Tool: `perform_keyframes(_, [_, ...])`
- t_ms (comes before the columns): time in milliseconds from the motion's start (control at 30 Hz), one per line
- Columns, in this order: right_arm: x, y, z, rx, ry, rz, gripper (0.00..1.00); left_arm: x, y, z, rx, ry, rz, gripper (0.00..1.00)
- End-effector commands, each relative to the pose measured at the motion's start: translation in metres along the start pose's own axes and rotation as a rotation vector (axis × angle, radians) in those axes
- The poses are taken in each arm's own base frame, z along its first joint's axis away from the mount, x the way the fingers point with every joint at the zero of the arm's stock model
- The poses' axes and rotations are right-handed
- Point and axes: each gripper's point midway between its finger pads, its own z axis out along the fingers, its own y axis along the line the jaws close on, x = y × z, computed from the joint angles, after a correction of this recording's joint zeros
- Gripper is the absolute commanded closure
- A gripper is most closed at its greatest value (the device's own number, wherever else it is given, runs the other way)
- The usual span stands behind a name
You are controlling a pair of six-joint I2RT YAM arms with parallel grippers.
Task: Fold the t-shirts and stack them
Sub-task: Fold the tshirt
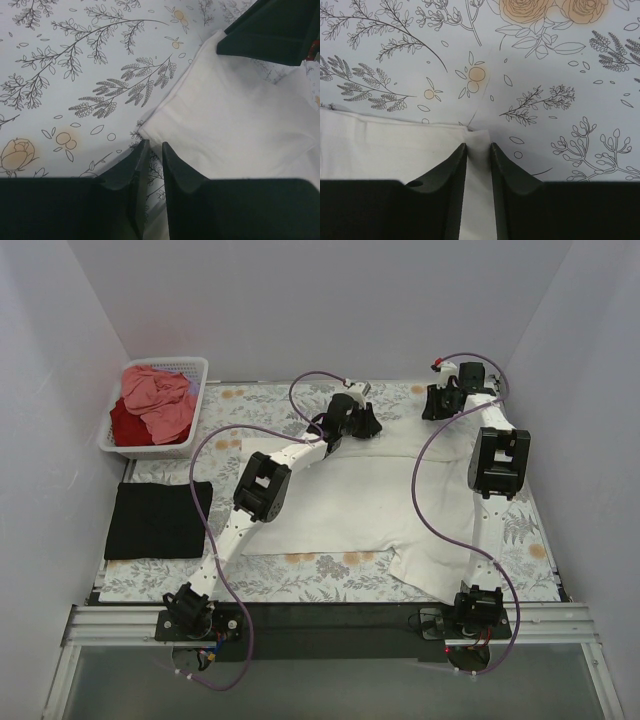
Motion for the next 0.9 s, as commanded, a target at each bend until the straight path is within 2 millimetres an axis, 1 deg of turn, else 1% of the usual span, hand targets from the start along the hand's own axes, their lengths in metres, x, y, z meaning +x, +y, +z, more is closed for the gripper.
perform_keyframes(0, [0.006,0.006,0.005,-0.019,0.017,0.008,0.69,0.013,0.009,0.004,-0.025,0.027,0.017,0.85])
perform_keyframes(33, [0.005,0.007,0.004,-0.025,0.013,0.005,0.70,0.013,0.008,0.005,-0.022,0.022,0.021,0.86])
perform_keyframes(67, [0.000,0.010,0.000,-0.033,0.004,-0.001,0.71,0.008,0.008,0.005,-0.022,0.011,0.026,0.89])
perform_keyframes(133, [-0.001,0.013,-0.003,-0.045,-0.002,-0.007,0.80,0.007,0.008,0.006,-0.019,0.004,0.036,0.93])
perform_keyframes(167, [-0.006,0.016,-0.006,-0.056,-0.013,-0.013,0.83,0.006,0.006,0.007,-0.014,0.000,0.043,0.95])
perform_keyframes(200, [-0.005,0.018,-0.008,-0.063,-0.012,-0.014,0.92,0.006,0.005,0.006,-0.009,0.000,0.046,1.00])
perform_keyframes(233, [-0.007,0.020,-0.010,-0.068,-0.015,-0.017,0.96,0.002,0.005,0.005,-0.005,-0.011,0.054,1.00])
perform_keyframes(267, [-0.013,0.024,-0.016,-0.084,-0.029,-0.023,0.99,0.000,0.003,0.005,-0.001,-0.019,0.054,1.00])
perform_keyframes(300, [-0.015,0.026,-0.019,-0.092,-0.036,-0.024,0.99,-0.001,0.002,0.002,0.003,-0.021,0.055,1.00])
perform_keyframes(333, [-0.014,0.030,-0.021,-0.105,-0.035,-0.022,0.99,-0.008,-0.001,0.000,0.016,-0.039,0.062,1.00])
perform_keyframes(367, [-0.023,0.035,-0.030,-0.119,-0.056,-0.029,0.99,-0.011,-0.005,-0.002,0.027,-0.046,0.068,1.00])
perform_keyframes(400, [-0.025,0.038,-0.033,-0.129,-0.062,-0.031,0.99,-0.013,-0.007,-0.006,0.031,-0.044,0.076,1.00])
perform_keyframes(433, [-0.024,0.042,-0.036,-0.150,-0.063,-0.033,0.99,-0.021,-0.010,-0.008,0.044,-0.067,0.093,1.00])
perform_keyframes(467, [-0.030,0.044,-0.045,-0.150,-0.078,-0.040,0.99,-0.031,-0.016,-0.013,0.054,-0.085,0.106,1.00])
perform_keyframes(500, [-0.030,0.046,-0.048,-0.153,-0.080,-0.046,0.99,-0.033,-0.020,-0.014,0.064,-0.090,0.117,1.00])
perform_keyframes(533, [-0.025,0.048,-0.050,-0.160,-0.072,-0.042,0.99,-0.032,-0.020,-0.017,0.065,-0.092,0.124,1.00])
perform_keyframes(567, [-0.029,0.049,-0.058,-0.161,-0.082,-0.047,0.99,-0.042,-0.025,-0.022,0.072,-0.108,0.136,1.00])
perform_keyframes(633, [-0.029,0.052,-0.065,-0.170,-0.086,-0.056,0.99,-0.052,-0.029,-0.028,0.081,-0.140,0.152,1.00])
perform_keyframes(667, [-0.027,0.054,-0.072,-0.180,-0.088,-0.056,0.99,-0.043,-0.026,-0.032,0.081,-0.125,0.152,1.00])
perform_keyframes(700, [-0.026,0.055,-0.075,-0.185,-0.089,-0.057,0.99,-0.053,-0.033,-0.039,0.093,-0.143,0.160,1.00])
perform_keyframes(733, [-0.025,0.058,-0.078,-0.196,-0.090,-0.057,0.99,-0.058,-0.036,-0.042,0.104,-0.159,0.168,1.00])
perform_keyframes(767, [-0.022,0.062,-0.084,-0.214,-0.093,-0.062,0.99,-0.051,-0.036,-0.045,0.114,-0.142,0.168,1.00])
perform_keyframes(800, [-0.021,0.066,-0.087,-0.225,-0.094,-0.065,0.99,-0.059,-0.040,-0.050,0.118,-0.154,0.177,1.00])
perform_keyframes(867, [-0.022,0.073,-0.097,-0.245,-0.104,-0.092,0.99,-0.065,-0.042,-0.059,0.109,-0.161,0.181,1.00])
